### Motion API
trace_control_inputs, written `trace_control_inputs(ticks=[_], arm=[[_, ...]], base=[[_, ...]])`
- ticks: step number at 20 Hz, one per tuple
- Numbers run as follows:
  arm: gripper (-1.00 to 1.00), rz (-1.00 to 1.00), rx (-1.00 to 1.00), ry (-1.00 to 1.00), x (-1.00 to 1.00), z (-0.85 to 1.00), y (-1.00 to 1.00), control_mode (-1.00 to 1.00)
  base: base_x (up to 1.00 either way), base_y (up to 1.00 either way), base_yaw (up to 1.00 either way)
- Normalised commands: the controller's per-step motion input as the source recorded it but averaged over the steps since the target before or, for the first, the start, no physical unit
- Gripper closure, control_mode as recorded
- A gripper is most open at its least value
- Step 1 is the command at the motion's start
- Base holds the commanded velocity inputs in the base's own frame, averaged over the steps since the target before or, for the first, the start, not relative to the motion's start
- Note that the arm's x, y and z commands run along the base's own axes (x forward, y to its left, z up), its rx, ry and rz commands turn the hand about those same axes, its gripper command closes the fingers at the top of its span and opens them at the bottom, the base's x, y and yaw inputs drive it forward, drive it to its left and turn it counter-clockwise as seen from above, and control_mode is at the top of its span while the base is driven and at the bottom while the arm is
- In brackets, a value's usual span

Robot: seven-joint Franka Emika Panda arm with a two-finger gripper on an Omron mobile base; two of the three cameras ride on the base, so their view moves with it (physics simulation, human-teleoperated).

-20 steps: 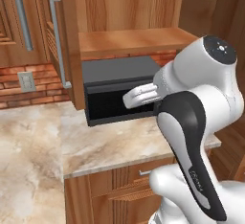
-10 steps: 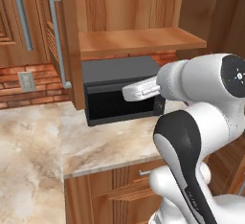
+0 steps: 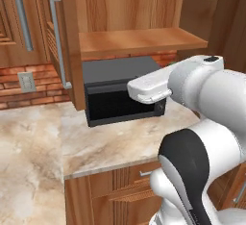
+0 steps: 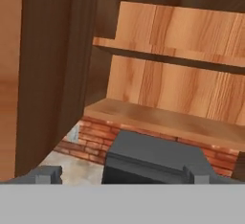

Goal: Open the cabinet. Pick the dish brush and place it next to the sink. Then close the cabinet.

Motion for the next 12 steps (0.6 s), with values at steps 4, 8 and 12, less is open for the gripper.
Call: trace_control_inputs(ticks=[4, 8, 12], arm=[[-1.00, 0.00, 0.00, -0.15, -0.42, 0.29, 0.15, -1.00], [-1.00, 0.00, 0.00, -0.12, -0.15, 0.08, 0.90, -1.00], [-1.00, 0.00, 0.00, -0.12, -0.21, 0.01, 0.77, -1.00]], base=[[0.00, 0.00, 0.00], [0.00, 0.00, 0.00], [0.00, 0.00, 0.00]])
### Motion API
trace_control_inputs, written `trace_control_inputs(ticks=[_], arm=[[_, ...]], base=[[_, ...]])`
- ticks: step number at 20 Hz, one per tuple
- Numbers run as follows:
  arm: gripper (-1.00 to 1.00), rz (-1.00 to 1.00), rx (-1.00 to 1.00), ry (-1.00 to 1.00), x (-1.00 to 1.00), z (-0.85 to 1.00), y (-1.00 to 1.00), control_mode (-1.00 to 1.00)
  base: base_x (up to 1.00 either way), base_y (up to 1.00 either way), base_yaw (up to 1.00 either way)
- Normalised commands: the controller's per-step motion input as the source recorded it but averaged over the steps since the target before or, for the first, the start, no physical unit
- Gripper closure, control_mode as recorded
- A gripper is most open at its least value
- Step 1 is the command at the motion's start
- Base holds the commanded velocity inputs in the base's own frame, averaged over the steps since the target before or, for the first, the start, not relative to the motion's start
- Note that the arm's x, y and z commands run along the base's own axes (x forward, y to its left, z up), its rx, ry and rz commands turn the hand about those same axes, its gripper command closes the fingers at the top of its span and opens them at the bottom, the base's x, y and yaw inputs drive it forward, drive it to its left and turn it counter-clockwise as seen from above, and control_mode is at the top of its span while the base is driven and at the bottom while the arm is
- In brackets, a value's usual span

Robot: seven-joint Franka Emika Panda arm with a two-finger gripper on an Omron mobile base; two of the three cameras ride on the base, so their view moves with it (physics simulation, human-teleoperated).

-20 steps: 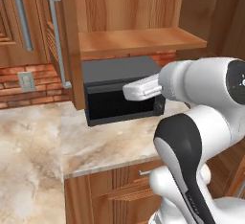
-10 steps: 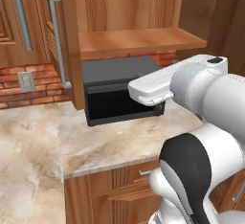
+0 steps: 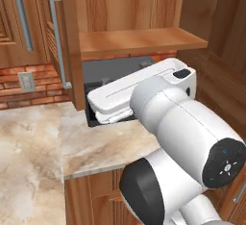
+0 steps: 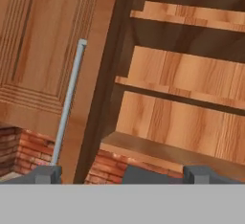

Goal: Open the cabinet. Pick the dish brush and place it next to the sink. Then close the cabinet.

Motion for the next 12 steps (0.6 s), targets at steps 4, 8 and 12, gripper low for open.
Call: trace_control_inputs(ticks=[4, 8, 12], arm=[[-1.00, -0.02, 0.00, -0.09, -0.10, 0.00, 0.56, -1.00], [-1.00, -0.09, 0.00, -0.13, -0.03, 0.00, 0.37, -1.00], [-1.00, -0.17, 0.00, -0.05, 0.04, 0.00, 0.41, -1.00]], base=[[0.00, 0.00, 0.00], [0.00, 0.00, 0.00], [0.00, 0.00, 0.00]])
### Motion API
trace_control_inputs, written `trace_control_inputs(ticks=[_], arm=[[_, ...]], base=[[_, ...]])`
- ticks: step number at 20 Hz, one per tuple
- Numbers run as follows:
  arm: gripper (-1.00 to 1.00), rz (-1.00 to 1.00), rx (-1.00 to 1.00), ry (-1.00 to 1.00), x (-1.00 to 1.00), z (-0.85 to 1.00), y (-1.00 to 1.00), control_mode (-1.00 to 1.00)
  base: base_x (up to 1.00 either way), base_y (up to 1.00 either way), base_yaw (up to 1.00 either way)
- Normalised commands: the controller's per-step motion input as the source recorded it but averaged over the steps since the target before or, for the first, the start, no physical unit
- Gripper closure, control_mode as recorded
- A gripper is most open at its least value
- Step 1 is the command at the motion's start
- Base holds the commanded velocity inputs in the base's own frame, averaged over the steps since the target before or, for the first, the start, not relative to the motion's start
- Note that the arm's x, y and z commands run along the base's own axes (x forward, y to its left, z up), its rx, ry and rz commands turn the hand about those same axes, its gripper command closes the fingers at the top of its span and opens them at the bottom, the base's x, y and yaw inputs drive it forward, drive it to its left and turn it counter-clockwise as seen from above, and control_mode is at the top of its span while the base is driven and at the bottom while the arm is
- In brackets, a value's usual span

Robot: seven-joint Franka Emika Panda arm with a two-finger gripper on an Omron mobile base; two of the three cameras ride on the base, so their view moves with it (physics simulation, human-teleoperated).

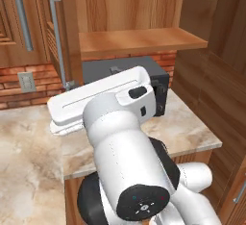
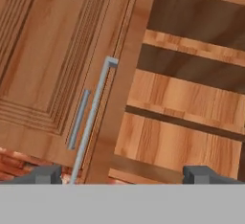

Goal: Open the cabinet. Pick the dish brush and place it next to the sink. Then close the cabinet.

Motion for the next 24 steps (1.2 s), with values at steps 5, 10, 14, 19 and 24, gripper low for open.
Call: trace_control_inputs(ticks=[5, 10, 14, 19, 24], arm=[[-1.00, -0.25, 0.00, -0.01, 0.31, 0.00, 0.43, -1.00], [-1.00, -0.32, 0.00, -0.08, 0.28, 0.00, 0.44, -1.00], [-1.00, -0.30, 0.00, -0.14, 0.13, 0.00, 0.47, -1.00], [-1.00, -0.26, 0.01, -0.20, 0.00, 0.00, 0.37, -1.00], [-1.00, -0.19, 0.03, -0.08, 0.12, -0.01, 0.01, -1.00]], base=[[0.00, 0.00, 0.00], [0.00, 0.00, 0.00], [0.00, 0.00, 0.00], [0.00, 0.00, 0.00], [0.00, 0.00, 0.00]])
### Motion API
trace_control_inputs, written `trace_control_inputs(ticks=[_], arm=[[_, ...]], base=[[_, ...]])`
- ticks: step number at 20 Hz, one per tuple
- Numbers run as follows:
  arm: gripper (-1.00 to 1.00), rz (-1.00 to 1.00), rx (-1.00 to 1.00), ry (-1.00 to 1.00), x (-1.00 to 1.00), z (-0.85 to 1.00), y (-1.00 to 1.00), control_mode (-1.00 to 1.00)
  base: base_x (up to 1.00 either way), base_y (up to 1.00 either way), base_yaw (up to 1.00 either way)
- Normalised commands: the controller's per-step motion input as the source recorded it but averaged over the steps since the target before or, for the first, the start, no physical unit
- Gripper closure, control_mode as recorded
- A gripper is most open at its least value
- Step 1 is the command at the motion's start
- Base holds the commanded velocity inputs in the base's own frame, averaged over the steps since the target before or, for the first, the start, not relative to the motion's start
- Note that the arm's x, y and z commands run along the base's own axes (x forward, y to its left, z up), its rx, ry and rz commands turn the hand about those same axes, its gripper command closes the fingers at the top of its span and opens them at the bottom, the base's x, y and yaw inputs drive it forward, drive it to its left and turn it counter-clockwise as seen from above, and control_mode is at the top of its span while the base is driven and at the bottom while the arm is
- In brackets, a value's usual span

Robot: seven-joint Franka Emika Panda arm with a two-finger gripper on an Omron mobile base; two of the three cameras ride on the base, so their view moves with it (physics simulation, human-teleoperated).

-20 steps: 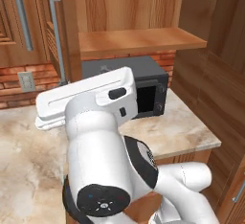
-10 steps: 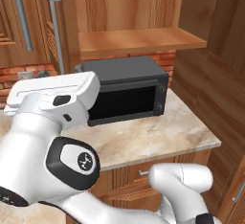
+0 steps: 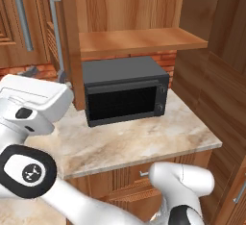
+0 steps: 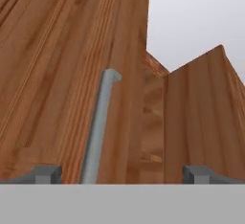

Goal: Open the cabinet. Pick the dish brush and place it next to the sink. Then close the cabinet.

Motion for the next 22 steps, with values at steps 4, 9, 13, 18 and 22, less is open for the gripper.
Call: trace_control_inputs(ticks=[4, 9, 13, 18, 22], arm=[[-1.00, -0.09, 0.05, 0.00, 0.39, -0.08, -0.42, -1.00], [-1.00, -0.01, 0.02, 0.06, 0.45, 0.00, -0.65, -1.00], [-1.00, 0.00, 0.01, 0.09, 0.46, 0.00, -0.64, -1.00], [-1.00, 0.00, 0.01, 0.08, 0.41, 0.00, -0.72, -1.00], [-1.00, 0.00, 0.00, 0.10, 0.54, 0.00, -0.80, -1.00]], base=[[0.00, 0.00, 0.00], [0.00, 0.00, 0.00], [0.00, 0.00, 0.00], [0.00, 0.00, 0.00], [0.00, 0.00, 0.00]])
